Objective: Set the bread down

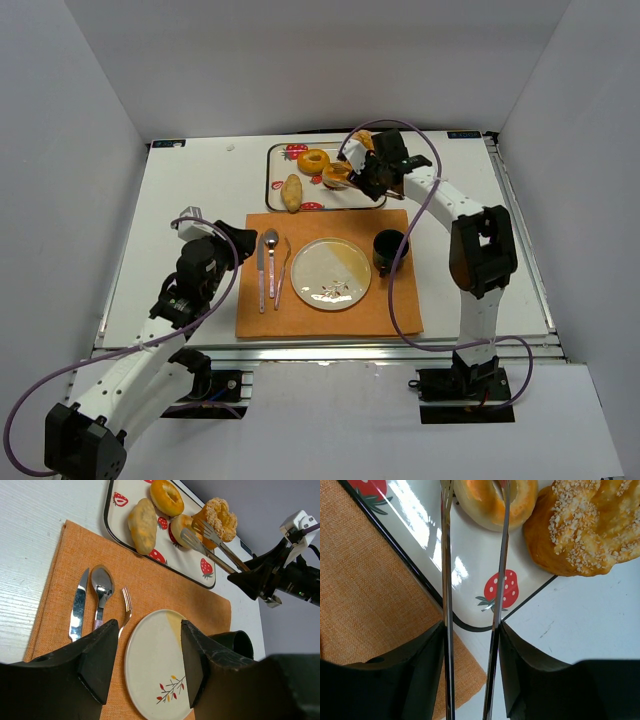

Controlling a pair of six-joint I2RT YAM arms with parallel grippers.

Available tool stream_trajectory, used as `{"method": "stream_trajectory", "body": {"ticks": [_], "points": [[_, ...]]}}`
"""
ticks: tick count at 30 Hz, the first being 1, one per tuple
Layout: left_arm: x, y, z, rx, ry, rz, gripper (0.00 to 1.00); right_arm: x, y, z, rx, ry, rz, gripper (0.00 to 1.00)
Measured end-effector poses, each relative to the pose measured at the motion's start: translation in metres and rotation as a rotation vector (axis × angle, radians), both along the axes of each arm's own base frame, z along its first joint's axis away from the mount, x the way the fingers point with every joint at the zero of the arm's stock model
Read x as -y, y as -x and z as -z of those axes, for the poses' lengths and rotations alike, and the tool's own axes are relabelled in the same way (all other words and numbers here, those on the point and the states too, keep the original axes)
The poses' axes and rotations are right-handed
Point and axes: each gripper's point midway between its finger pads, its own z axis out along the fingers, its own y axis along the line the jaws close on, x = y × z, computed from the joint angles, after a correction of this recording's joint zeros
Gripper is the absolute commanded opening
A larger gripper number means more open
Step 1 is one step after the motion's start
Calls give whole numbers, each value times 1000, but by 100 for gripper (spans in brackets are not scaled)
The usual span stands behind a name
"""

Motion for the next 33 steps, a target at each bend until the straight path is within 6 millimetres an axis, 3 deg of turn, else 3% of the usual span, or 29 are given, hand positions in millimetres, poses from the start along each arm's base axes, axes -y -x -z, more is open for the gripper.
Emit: {"method": "stream_trajectory", "body": {"ticks": [13, 19, 23, 29, 33], "points": [[0, 0, -1, 2, 1, 0, 62, -1, 0, 2, 25, 58, -13, 52], [0, 0, -2, 8, 4, 0, 62, 0, -1, 19, 13, 111, -21, 49], [0, 1, -5, 17, 10, -1, 62, 4, -3, 31, 5, 149, -12, 38], [0, 0, -8, 25, 15, -1, 62, 4, -2, 30, 6, 149, -2, 13], [0, 0, -8, 28, 16, -1, 62, 3, 5, 17, 6, 111, 14, 8]]}}
